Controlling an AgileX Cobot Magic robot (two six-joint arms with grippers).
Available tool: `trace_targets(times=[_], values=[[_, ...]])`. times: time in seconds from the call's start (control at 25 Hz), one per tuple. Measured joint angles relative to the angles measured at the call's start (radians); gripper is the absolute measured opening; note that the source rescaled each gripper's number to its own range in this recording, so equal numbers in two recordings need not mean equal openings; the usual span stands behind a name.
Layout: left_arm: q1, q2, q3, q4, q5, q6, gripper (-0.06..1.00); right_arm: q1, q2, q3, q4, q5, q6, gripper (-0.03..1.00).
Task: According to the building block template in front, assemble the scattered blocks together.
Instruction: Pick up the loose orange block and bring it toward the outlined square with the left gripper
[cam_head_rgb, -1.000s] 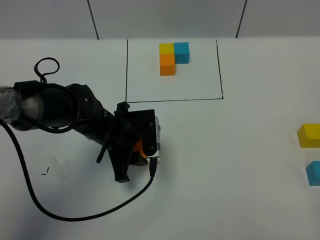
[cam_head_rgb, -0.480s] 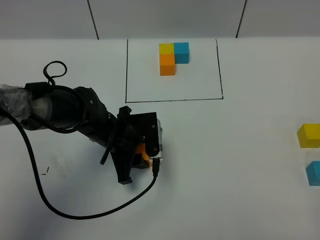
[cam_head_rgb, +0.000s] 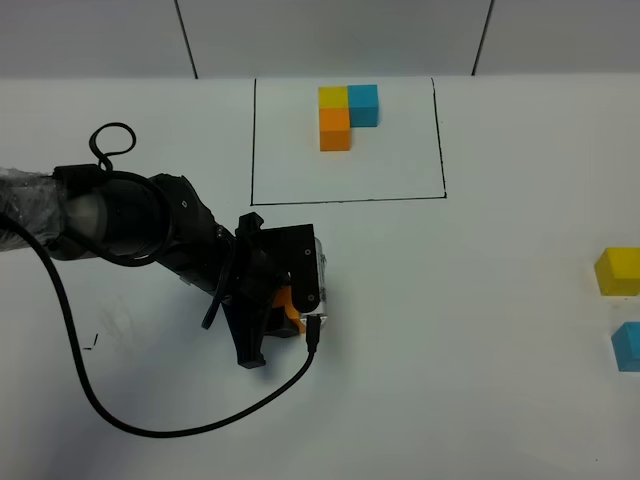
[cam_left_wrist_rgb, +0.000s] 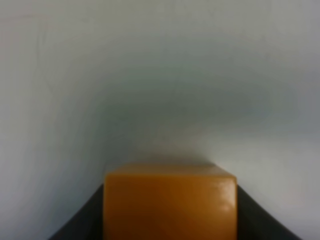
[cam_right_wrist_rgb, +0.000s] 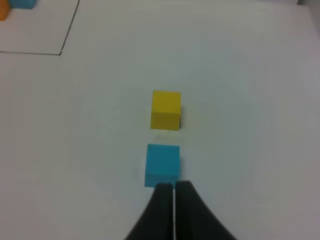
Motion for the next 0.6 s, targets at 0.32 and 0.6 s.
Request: trace_targets(times=[0.32, 0.6], values=[[0.000, 0.019, -0.007, -0.002, 0.001, -0.001, 0.65, 0.000, 0.000, 0.000, 0.000, 0.000, 0.000, 0.01], [0.000, 0.022, -0.007, -0.009, -0.001, -0.002, 0.65, 0.000, 0.000, 0.000, 0.000, 0.000, 0.000, 0.01]])
